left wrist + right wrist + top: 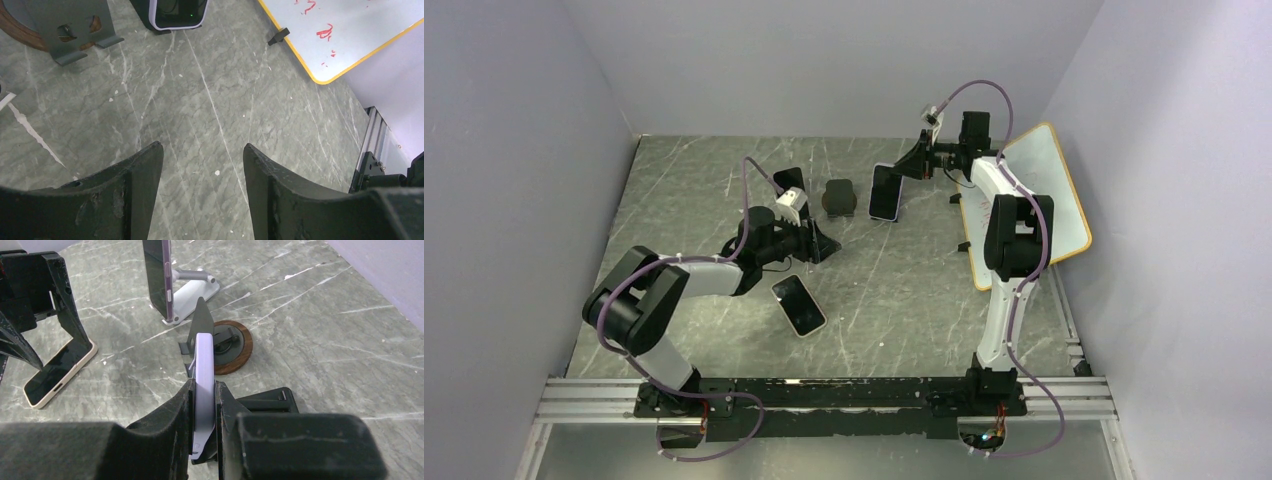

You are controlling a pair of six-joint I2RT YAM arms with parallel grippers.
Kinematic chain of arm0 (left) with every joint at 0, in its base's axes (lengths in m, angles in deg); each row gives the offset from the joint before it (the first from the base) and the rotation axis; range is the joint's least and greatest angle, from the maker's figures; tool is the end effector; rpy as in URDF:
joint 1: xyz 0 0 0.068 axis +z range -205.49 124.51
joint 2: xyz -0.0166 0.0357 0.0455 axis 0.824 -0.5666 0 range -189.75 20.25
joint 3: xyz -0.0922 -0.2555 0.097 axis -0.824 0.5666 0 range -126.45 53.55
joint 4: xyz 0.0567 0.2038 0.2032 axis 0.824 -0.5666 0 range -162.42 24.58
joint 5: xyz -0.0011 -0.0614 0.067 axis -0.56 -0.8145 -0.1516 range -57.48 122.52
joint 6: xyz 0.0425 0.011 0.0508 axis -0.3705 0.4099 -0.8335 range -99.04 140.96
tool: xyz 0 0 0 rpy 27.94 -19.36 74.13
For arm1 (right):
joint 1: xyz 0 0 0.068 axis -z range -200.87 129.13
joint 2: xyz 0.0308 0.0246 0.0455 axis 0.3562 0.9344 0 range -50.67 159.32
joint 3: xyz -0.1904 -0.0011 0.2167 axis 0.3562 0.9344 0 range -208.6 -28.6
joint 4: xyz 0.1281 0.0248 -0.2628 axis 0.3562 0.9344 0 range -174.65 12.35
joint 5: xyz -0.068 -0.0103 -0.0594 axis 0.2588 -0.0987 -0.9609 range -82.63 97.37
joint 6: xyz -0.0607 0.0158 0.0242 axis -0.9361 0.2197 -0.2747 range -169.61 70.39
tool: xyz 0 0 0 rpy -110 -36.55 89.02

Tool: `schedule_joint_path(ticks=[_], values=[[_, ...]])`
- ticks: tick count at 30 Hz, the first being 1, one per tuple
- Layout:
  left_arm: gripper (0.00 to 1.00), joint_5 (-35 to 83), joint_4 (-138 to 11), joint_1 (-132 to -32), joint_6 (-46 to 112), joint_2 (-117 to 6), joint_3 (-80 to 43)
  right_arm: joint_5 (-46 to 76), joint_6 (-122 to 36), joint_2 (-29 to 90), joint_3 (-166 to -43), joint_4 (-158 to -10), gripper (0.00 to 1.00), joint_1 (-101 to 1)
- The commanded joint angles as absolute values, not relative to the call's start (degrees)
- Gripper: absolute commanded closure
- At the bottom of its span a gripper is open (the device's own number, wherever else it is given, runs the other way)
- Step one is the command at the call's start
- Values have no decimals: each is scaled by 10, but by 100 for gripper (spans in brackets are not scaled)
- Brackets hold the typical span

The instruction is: Place the phone on the phone stand

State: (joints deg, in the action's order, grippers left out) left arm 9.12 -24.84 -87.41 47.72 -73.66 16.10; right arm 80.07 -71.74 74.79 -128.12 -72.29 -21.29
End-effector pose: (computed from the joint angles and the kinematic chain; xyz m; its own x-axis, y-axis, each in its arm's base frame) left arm 0.2957 -0.2093 0.1600 -0.5720 -0.1306 -0.8098 0.6182 0.5803 -0.5302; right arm 0.5297 0.0552 0.2179 -0.2911 -0.1141 -0.9499 -0.9296 0.2685 0.2526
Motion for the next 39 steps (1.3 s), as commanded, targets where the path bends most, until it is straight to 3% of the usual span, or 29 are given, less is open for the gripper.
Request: schedule_joint_path(ticks=[1, 39], values=[[36, 77, -224, -875, 474, -748, 151, 793, -716, 728, -1265, -780, 100, -210], [36, 59, -200, -875, 485, -761, 161, 819, -663, 689, -1238, -845, 100, -179]])
